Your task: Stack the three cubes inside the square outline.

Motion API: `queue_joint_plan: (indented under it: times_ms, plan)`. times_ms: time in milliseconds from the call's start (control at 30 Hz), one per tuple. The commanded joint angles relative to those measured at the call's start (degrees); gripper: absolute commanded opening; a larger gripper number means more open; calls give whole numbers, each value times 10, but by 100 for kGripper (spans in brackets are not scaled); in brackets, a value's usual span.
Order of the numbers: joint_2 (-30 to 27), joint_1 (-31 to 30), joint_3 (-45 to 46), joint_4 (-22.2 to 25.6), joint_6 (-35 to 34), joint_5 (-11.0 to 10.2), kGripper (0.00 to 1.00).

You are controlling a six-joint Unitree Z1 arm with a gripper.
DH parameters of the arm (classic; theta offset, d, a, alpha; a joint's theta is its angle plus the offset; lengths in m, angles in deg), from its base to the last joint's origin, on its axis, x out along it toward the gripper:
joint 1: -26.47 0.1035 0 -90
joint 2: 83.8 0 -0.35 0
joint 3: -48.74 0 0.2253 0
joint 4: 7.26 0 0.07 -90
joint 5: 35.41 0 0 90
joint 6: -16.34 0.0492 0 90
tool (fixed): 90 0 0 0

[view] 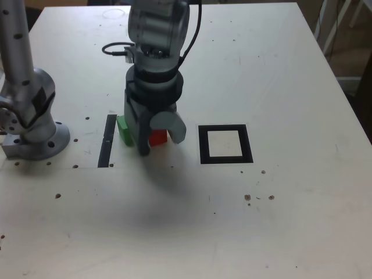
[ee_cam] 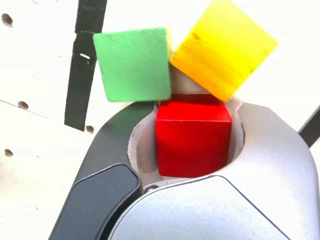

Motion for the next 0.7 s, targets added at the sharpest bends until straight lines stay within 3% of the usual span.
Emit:
queue_joint_plan:
  times_ms: [0, 333, 667]
  plan:
    - [-11, -11, -30, 28, 10, 3, 30]
    - [34, -25, -146, 57, 104, 13, 30]
    - [109, -25, -244, 92, 168, -14, 31]
